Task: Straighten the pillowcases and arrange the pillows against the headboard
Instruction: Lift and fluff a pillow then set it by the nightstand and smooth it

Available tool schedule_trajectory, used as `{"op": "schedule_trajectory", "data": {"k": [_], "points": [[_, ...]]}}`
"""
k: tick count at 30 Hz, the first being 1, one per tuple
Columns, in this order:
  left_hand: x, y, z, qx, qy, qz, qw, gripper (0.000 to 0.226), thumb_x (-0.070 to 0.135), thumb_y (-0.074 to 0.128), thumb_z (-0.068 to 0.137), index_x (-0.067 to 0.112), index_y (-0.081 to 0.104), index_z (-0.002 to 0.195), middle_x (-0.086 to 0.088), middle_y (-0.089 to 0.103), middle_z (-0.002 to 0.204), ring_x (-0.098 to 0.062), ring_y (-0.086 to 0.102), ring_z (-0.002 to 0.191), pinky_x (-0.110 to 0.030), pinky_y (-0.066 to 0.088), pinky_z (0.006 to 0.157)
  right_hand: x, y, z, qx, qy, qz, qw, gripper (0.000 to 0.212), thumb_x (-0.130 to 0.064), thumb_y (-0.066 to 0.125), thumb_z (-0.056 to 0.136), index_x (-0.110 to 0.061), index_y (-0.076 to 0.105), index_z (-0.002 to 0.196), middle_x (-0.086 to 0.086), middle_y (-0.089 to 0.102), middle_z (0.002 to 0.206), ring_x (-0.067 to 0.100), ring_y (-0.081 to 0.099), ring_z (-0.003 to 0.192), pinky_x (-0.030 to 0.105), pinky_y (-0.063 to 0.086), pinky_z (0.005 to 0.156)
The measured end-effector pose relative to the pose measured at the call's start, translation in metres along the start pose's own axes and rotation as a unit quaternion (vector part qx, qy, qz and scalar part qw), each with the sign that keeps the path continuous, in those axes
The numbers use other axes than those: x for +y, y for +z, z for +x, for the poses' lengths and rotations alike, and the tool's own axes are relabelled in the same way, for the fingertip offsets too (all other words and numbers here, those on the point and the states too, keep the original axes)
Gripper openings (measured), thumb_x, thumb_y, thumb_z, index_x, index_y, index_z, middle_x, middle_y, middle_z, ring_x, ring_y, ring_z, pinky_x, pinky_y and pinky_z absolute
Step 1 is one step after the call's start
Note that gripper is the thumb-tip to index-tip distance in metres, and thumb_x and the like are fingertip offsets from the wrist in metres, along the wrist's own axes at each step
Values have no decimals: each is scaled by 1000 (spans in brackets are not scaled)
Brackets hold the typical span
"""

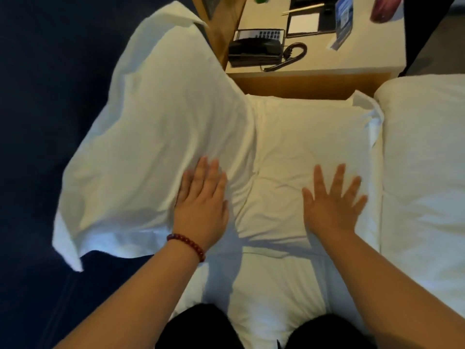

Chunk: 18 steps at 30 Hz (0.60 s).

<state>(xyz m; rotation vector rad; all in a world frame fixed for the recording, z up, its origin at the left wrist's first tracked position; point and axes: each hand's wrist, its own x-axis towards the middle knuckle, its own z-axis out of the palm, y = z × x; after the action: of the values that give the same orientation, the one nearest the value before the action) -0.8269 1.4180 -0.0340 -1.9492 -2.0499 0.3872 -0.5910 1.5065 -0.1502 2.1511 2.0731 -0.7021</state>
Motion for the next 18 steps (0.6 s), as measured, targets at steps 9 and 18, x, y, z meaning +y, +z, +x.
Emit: {"op": "schedule_trajectory", "data": {"k": [9,18], "points": [[-30,17,-12,29,3,71,997,68,43,43,96,16,24,156,-13,5,164,-36,-4,150,-54,-17,117,-109,28,-7,-57,-258,-62,962,79,-72,-1,86,-32,-4,155,-2,-7,164,18,-7,151,42,-8,119],[-34,35,0,20,20,71,997,70,49,25,100,14,4,157,-18,-13,162,-39,-13,149,-53,-34,107,-40,47,-71,24,-46,-73,996,69,-75,8,88,-50,-33,138,-10,-40,152,30,-35,141,68,-17,106]]}}
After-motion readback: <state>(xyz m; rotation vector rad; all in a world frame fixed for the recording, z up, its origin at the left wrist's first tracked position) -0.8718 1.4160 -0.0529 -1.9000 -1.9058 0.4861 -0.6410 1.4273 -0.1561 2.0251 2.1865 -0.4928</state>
